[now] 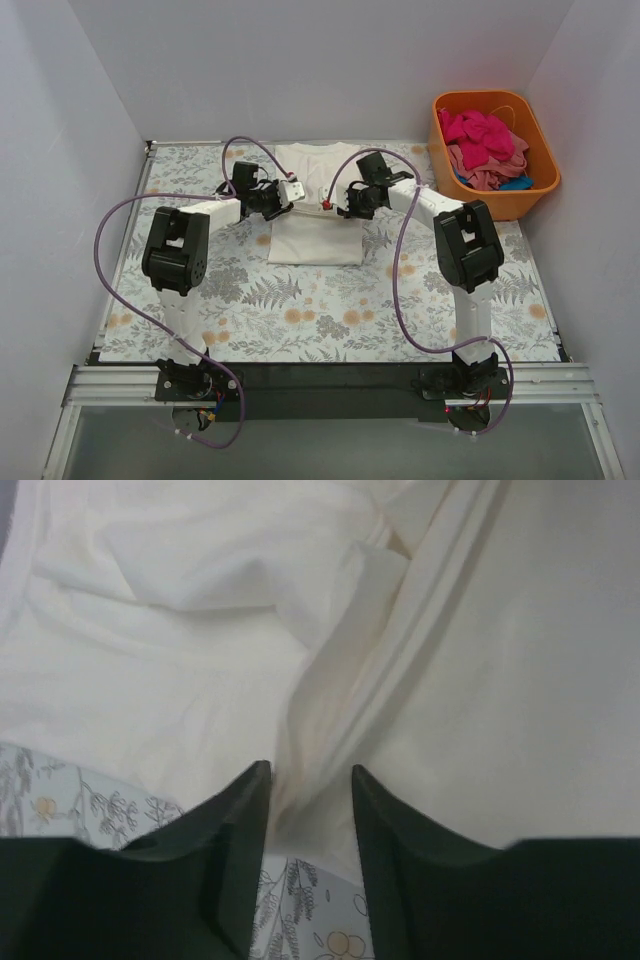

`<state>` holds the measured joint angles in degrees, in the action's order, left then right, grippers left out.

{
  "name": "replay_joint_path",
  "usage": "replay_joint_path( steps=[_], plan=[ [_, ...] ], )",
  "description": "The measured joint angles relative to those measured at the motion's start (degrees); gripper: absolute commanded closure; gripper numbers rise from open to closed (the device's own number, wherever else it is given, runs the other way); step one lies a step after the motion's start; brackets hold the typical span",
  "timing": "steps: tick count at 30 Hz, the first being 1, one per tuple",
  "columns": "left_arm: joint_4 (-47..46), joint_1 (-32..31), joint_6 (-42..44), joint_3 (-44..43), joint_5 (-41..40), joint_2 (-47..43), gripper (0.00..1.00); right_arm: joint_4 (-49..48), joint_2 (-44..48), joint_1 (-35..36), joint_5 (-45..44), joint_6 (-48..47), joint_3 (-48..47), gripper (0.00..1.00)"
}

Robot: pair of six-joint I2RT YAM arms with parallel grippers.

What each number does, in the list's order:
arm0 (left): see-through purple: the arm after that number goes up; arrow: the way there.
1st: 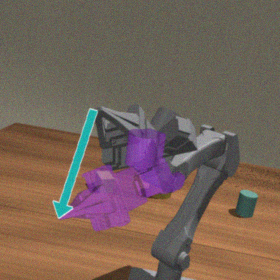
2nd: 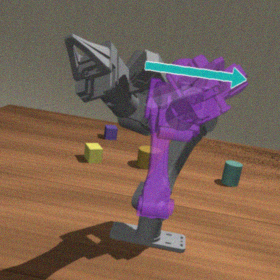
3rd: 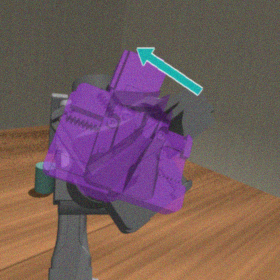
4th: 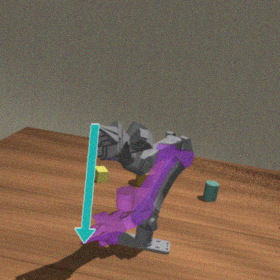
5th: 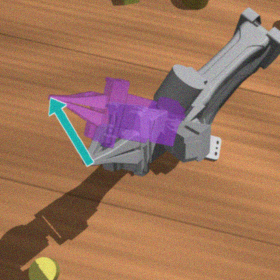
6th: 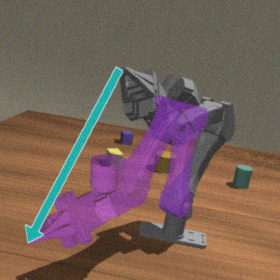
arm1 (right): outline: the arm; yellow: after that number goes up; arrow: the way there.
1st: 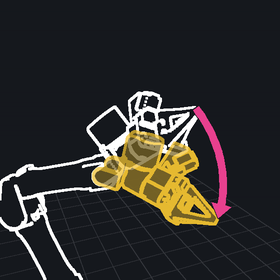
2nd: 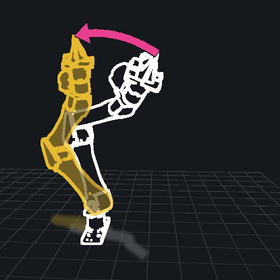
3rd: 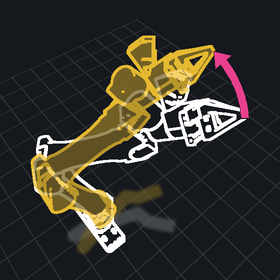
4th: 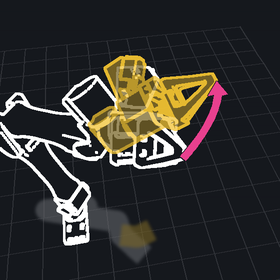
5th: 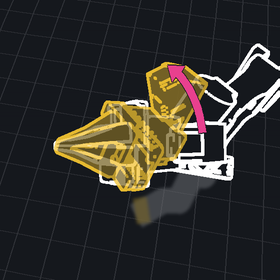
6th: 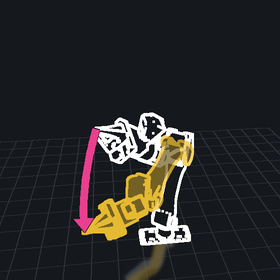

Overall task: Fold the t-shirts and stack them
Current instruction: Fold the tshirt

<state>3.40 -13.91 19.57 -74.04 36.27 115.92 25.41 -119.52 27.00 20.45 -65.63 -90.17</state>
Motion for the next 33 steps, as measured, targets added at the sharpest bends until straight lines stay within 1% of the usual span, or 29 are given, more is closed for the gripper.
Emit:
replay_joint_path(
  steps=[1,2,3,4,5,6,7,8,12,15,16,18,20,23,27,29,33],
  plan=[
    [-0.22,0.11,-0.39,-0.11,-0.57,0.48,0.54,-0.11,-0.15,-0.04,-0.46,0.09,-0.04,0.51],
    [-0.33,0.26,-1.40,-0.39,-1.22,0.87,0.51,-0.22,-0.24,-0.11,-1.18,0.87,-0.07,0.47],
    [-0.42,0.46,-2.56,-0.76,-1.86,1.07,0.50,-0.28,-0.24,-0.24,-1.99,1.40,-0.17,0.45],
    [-0.46,0.72,-3.96,-1.09,-2.49,1.11,0.50,-0.24,-0.24,-0.42,-2.71,2.01,-0.57,0.40],
    [-0.50,1.05,-5.90,-1.64,-2.82,1.07,0.50,-0.20,-0.24,-0.72,-3.21,3.30,-1.36,0.38],
    [-0.76,1.44,-8.09,-2.27,-3.02,0.85,0.50,-0.07,-0.24,-1.18,-3.67,5.40,-2.78,0.37],
    [-1.05,1.97,-10.93,-2.64,-3.23,0.46,0.50,-0.13,-0.20,-1.57,-3.82,6.40,-3.85,0.32],
    [-1.01,2.60,-14.47,-2.67,-3.23,-0.46,0.50,-0.11,0.02,-2.29,-3.74,8.90,-5.49,0.30],
    [1.31,5.22,-27.98,-2.32,-1.29,-7.13,0.49,1.31,4.09,-4.59,-1.18,18.53,-6.82,0.29],
    [1.92,6.08,-40.44,1.22,3.52,-15.43,0.47,3.06,8.87,-5.60,4.85,28.48,-6.21,0.33],
    [1.88,5.73,-44.63,2.56,5.51,-18.01,0.47,3.08,10.45,-5.49,7.30,31.65,-5.44,0.36],
    [0.20,4.33,-53.07,6.25,9.18,-22.18,0.47,3.10,13.25,-4.74,12.76,37.79,-2.84,0.39],
    [-2.93,2.54,-60.78,10.73,11.96,-24.04,0.48,2.58,14.29,-3.37,17.73,43.12,0.31,0.43],
    [-7.69,-0.07,-72.17,17.18,14.95,-22.29,0.49,-1.03,13.40,-1.22,23.87,52.13,6.73,0.49],
    [-13.44,-0.72,-84.08,22.88,16.28,-16.37,0.50,-5.31,8.83,0.70,28.79,61.53,13.53,0.52],
    [-15.19,-0.55,-87.69,24.44,16.26,-13.66,0.50,-7.06,6.21,0.55,29.51,64.32,15.67,0.53],
    [-17.88,0.74,-90.84,25.68,16.24,-9.40,0.50,-10.32,2.12,-1.49,30.14,67.32,19.17,0.53]
  ],
)
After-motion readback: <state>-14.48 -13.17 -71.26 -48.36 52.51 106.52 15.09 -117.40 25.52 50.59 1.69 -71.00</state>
